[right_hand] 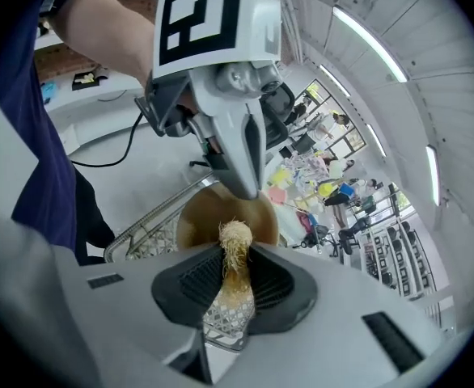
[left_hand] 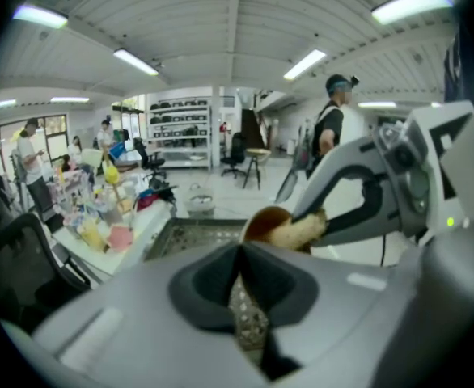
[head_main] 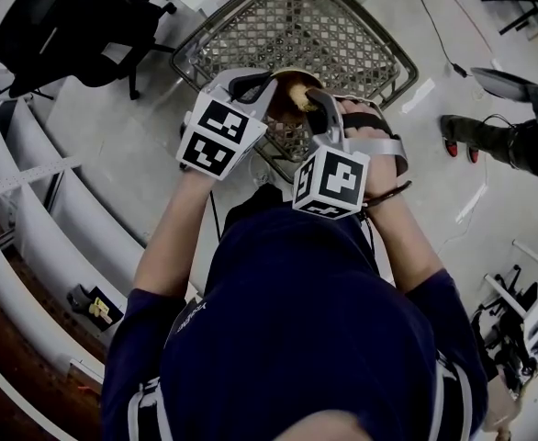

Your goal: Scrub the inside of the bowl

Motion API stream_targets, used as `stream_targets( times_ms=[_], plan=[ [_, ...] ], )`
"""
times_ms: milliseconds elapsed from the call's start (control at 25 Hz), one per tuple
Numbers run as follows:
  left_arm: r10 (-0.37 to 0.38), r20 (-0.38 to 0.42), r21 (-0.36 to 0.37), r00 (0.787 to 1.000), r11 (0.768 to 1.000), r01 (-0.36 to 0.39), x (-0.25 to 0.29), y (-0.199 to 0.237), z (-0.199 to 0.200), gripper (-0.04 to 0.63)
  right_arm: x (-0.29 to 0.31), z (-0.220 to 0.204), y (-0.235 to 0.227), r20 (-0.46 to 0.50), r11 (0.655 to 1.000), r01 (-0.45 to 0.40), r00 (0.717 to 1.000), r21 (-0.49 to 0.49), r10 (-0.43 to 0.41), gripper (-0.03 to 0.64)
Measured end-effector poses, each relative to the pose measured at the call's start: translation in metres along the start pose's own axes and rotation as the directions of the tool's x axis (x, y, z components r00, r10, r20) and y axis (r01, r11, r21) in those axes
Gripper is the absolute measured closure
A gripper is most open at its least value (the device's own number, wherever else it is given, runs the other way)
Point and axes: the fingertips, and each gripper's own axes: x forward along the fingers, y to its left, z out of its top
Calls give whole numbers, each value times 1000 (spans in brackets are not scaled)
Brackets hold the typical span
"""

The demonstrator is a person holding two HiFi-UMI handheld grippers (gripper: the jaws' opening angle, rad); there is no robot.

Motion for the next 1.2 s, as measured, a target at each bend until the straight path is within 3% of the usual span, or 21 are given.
stream_targets(
  times_ms=[200, 360, 720, 1000, 1200],
  plan=[
    [-22, 1, -2, 1000, 1000, 22, 5, -10, 2, 583, -7, 9, -16, 50, 996, 89, 995, -26, -88, 548],
    [-17, 11, -4, 1000, 1000, 17, 4, -8, 5, 583, -8, 6, -18, 45, 993, 115, 992, -14, -114, 548],
    [11, 28, -24, 1000, 1000, -10, -1, 4, 4, 583, -6, -2, -3, 8, 999, 39, 999, 35, -39, 548],
    [15, 55, -40, 998, 999, -12, -7, 8, 7, 583, -5, 19, 25, 84, 997, -74, 994, 28, 72, 548],
    [-10, 61, -57, 998, 998, 14, -11, 2, 7, 583, -7, 30, 15, 116, 1000, -27, 993, 4, 26, 548]
  ],
)
